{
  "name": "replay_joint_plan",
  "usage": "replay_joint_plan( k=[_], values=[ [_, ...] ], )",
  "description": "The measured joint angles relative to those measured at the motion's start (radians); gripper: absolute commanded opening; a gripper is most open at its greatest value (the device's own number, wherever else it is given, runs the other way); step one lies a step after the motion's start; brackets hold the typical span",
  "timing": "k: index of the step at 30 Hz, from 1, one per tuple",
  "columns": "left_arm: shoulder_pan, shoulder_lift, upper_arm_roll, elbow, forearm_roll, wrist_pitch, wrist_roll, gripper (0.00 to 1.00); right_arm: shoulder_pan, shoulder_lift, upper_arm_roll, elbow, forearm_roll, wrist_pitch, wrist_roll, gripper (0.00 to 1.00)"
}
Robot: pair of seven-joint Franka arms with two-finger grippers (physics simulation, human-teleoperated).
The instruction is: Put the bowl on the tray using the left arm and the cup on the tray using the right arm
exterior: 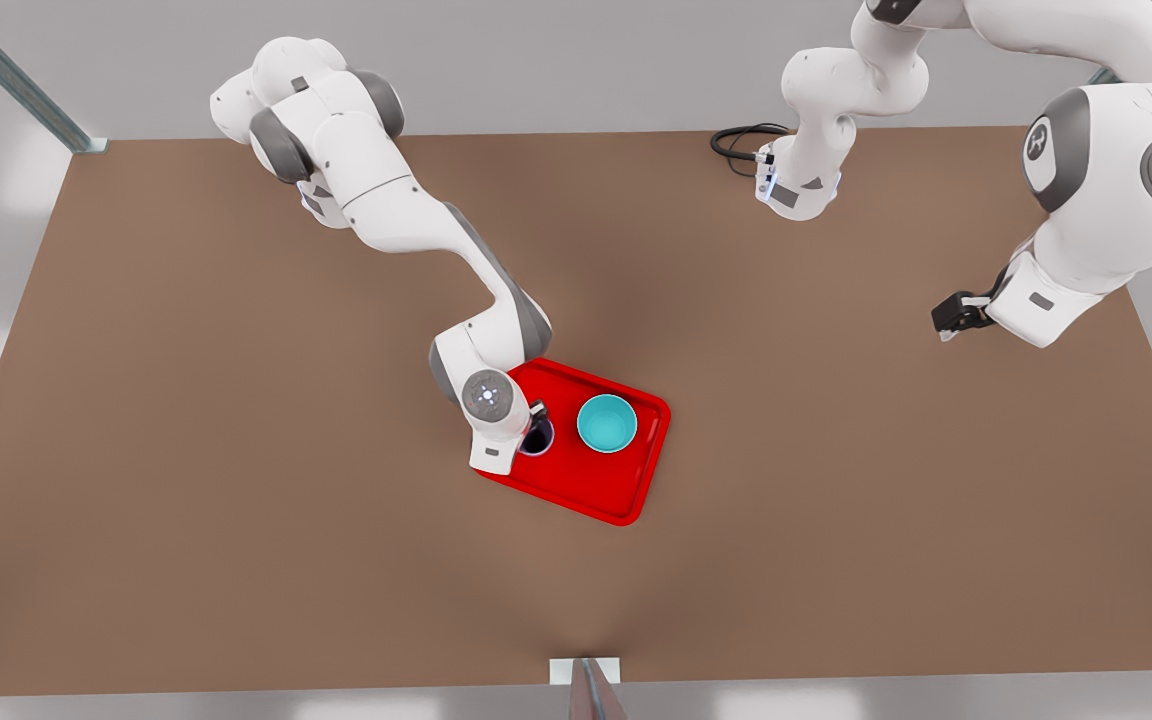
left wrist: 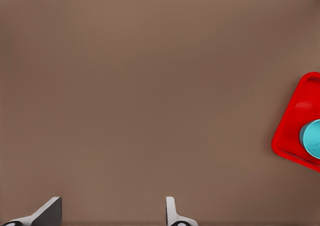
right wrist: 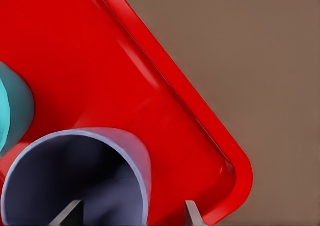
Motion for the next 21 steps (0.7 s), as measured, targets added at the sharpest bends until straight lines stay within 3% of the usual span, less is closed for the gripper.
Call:
replay_joint_plan(
  k=[7,9,11,14,15,17,21],
  values=[
    [0.031,-0.004,0.004,0.003,-0.027,0.010,0.000,1.00,-0.012,-0.031,0.003,-0.010,0.002,-0.016,0.000,1.00],
    [0.107,-0.008,0.006,0.003,-0.056,0.012,0.002,1.00,-0.031,-0.085,0.004,-0.012,0.002,-0.097,0.000,1.00],
    [0.069,-0.003,0.004,-0.001,-0.071,0.021,0.006,1.00,-0.037,-0.161,0.000,0.000,-0.011,-0.213,-0.003,1.00],
    [0.072,0.000,0.001,-0.002,-0.084,0.020,0.005,1.00,-0.147,-0.266,-0.132,0.191,-0.105,-0.497,-0.029,1.00],
    [0.063,-0.001,-0.002,0.001,-0.086,0.020,0.005,1.00,-0.186,-0.342,-0.122,0.173,-0.171,-0.501,-0.040,1.00],
    [0.073,-0.003,-0.004,0.004,-0.089,0.020,0.006,1.00,-0.391,-0.529,0.043,0.025,-0.286,-0.484,-0.033,1.00],
    [0.064,0.008,-0.005,0.005,-0.091,0.021,0.005,1.00,-0.466,-0.659,0.058,-0.062,-0.302,-0.492,-0.029,1.00]
  ],
)
